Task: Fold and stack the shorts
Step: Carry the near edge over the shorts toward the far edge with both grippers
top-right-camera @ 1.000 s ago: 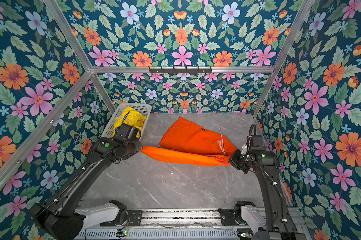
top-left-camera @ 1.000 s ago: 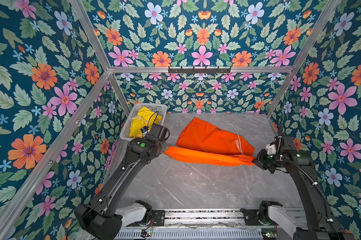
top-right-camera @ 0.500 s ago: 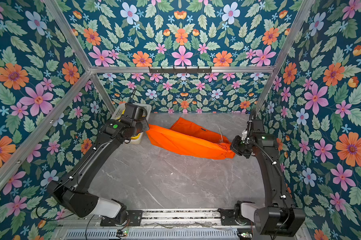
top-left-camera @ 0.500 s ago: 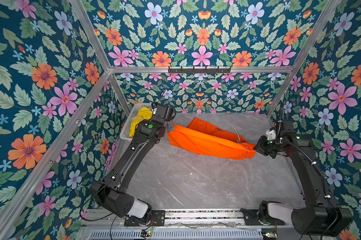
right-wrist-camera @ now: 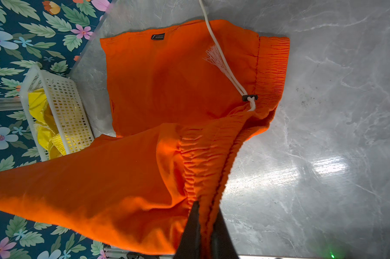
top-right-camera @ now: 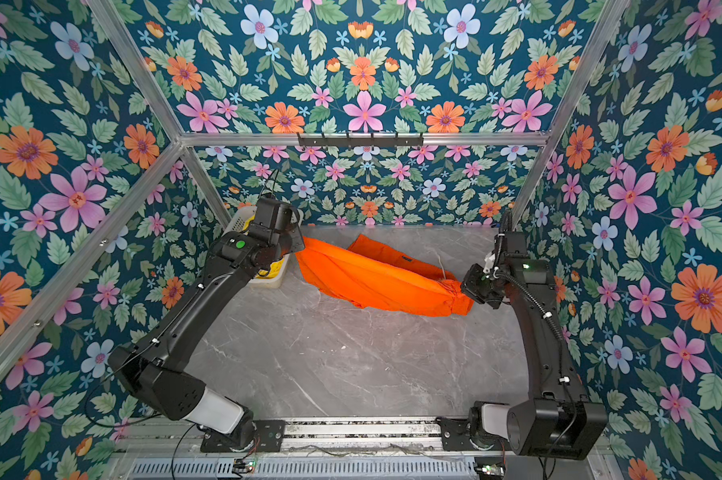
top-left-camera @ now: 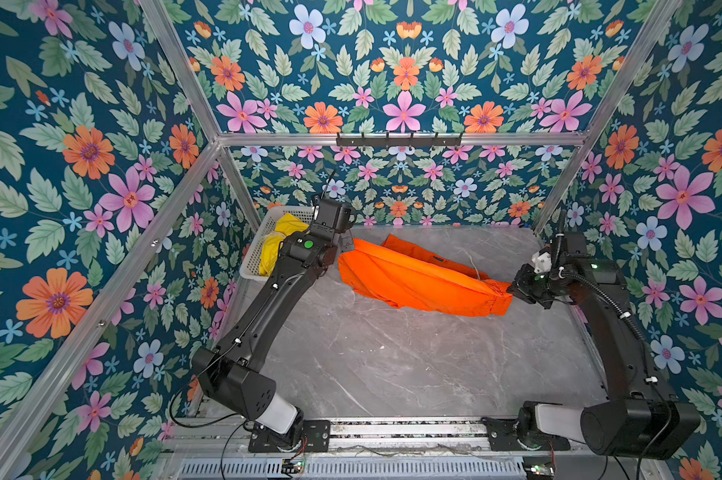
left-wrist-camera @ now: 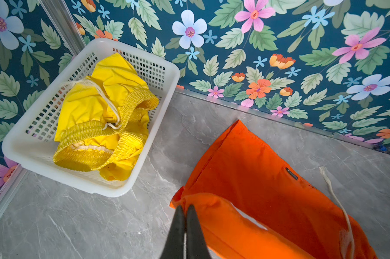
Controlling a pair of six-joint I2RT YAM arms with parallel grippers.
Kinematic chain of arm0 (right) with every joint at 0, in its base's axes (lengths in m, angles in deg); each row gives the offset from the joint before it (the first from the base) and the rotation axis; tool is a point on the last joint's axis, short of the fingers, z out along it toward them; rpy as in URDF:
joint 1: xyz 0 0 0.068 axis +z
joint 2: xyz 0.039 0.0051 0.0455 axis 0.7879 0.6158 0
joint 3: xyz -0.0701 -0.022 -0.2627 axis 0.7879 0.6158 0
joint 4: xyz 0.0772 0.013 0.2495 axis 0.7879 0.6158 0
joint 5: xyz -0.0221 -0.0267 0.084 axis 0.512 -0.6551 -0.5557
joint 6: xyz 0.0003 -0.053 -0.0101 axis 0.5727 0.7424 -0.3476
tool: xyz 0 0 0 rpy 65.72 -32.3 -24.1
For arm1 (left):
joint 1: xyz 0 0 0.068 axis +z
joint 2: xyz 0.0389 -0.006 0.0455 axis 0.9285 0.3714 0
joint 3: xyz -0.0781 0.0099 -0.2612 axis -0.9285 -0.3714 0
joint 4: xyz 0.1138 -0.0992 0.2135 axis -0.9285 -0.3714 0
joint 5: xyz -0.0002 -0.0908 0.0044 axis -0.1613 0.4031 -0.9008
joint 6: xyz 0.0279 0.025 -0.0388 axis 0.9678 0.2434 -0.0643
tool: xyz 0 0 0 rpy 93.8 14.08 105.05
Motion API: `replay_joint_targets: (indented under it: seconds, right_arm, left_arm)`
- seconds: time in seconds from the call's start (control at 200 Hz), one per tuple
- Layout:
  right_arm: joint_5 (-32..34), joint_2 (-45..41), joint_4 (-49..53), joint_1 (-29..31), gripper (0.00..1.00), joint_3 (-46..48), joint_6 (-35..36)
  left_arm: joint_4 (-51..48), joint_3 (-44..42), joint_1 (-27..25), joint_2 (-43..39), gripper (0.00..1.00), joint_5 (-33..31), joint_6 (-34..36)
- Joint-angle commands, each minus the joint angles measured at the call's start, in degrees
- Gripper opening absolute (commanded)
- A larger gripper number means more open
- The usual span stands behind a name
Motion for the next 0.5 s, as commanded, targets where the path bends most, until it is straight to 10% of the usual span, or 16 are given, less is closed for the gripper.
replay_joint_targets:
  seconds: [0.0,0.495]
  right_arm:
    - [1.61,-0.46,2.77,-0.12,0.06,0.61,0.87]
    - [0.3,-1.38,3.4,-1.16,0.06,6.01,1.23]
  left_arm:
    - [-0.72,-1.17,0.26,-1.14,0.0,-2.68,-0.76]
    - [-0.25,-2.14,0.39,1.15,0.0,-2.89,0.66]
